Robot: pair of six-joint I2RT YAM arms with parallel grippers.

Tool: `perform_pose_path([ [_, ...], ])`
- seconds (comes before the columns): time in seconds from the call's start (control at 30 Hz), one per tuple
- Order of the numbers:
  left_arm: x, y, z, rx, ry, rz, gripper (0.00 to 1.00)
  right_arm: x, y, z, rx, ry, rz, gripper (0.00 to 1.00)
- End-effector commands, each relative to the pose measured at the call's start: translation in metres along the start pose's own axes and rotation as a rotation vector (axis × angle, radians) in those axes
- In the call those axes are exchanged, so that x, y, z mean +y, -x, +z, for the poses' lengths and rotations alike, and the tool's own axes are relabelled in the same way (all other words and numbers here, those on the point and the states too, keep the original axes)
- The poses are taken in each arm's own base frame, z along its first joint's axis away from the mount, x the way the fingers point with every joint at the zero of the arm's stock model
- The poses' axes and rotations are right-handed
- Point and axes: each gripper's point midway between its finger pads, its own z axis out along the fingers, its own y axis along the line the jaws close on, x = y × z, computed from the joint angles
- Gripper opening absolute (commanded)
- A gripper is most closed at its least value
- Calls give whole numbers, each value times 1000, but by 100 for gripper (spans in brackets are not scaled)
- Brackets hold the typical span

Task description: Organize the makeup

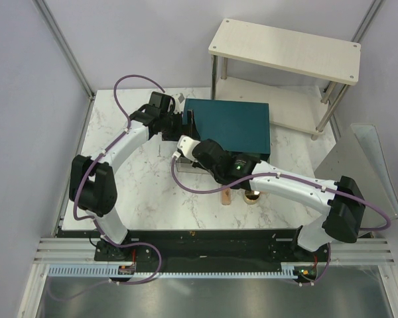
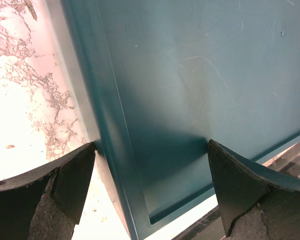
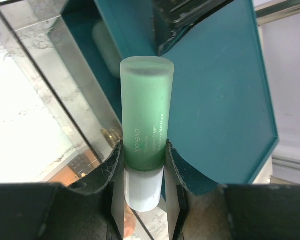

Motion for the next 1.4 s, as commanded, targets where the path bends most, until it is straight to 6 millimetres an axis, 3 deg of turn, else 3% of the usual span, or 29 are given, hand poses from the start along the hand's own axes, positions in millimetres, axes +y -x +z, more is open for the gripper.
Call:
perform_pose_path([
  [0.0,20,-28,17,107,62,49,98,7,3,-5,-23,37,56,4],
  [0.33,22,-30,18,112,68,46,98,16,-7,0,22,55,61,30],
  [0.67,22,-33,18,118,67,42,98,7,-15,8,67,-32,53,32],
  [0.77,22,-32,17,115,69,42,98,9,-16,11,77,-31,50,44],
  [0.8,22,-32,17,115,69,40,98,10,-16,12,77,-28,50,64],
  [0.87,22,-31,16,110,69,42,98,9,-15,11,75,-32,56,81],
  [0.9,23,-31,16,111,73,40,98,7,-14,10,72,-38,60,86],
  [1.1,20,-25,16,98,67,41,98,-18,-2,-1,56,-130,84,94],
  [1.27,18,-21,14,87,64,47,98,-59,25,-27,-1,-244,227,97],
  [1.37,17,-15,10,75,67,54,98,-68,36,-42,-20,-232,331,98],
])
